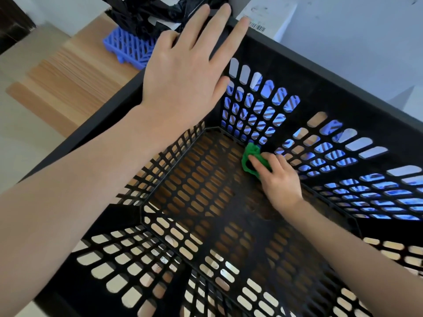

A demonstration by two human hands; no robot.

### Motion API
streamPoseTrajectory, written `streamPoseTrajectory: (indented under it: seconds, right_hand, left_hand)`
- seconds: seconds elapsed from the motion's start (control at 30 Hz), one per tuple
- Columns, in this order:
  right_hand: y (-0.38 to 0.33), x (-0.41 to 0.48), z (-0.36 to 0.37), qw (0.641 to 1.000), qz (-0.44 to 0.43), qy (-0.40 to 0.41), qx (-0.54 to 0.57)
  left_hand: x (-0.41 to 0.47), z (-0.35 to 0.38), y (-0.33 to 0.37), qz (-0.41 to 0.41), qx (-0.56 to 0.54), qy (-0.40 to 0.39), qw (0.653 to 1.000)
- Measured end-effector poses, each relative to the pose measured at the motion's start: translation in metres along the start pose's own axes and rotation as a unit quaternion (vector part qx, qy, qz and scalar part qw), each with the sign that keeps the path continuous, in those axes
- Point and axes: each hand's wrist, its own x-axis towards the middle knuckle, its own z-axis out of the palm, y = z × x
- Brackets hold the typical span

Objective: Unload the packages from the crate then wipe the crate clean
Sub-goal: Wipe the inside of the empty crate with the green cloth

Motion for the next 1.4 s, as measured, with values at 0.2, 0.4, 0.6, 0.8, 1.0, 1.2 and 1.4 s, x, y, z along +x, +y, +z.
streamPoseTrajectory:
  seconds: [0.2, 0.4, 0.6, 0.8, 1.0, 1.2, 1.4]
  right_hand:
    - [-0.06, -0.038, -0.013, 0.988, 0.018, -0.062, 0.143]
    - [-0.113, -0.104, -0.031, 0.911, -0.279, -0.204, 0.223]
    - [-0.087, -0.079, -0.023, 0.888, -0.361, -0.176, 0.223]
    - [0.013, -0.013, -0.019, 0.982, -0.176, -0.056, 0.028]
    - [-0.005, -0.028, -0.012, 0.999, 0.042, -0.021, 0.024]
    - [-0.062, -0.084, -0.037, 0.966, -0.17, -0.162, 0.108]
    - [-0.106, -0.129, -0.038, 0.901, -0.346, -0.187, 0.18]
  left_hand:
    - [0.0, 0.0, 0.0, -0.001, -0.002, -0.004, 1.0]
    - [0.0, -0.001, 0.0, -0.003, -0.006, -0.007, 1.0]
    - [-0.001, -0.001, 0.0, -0.005, -0.013, -0.01, 1.0]
    - [0.0, -0.002, -0.001, -0.003, -0.014, -0.013, 1.0]
    - [0.0, -0.003, -0.001, 0.0, -0.018, -0.015, 1.0]
    - [0.0, -0.003, -0.001, -0.001, -0.017, -0.019, 1.0]
    - [-0.001, -0.004, 0.001, -0.001, -0.019, -0.022, 1.0]
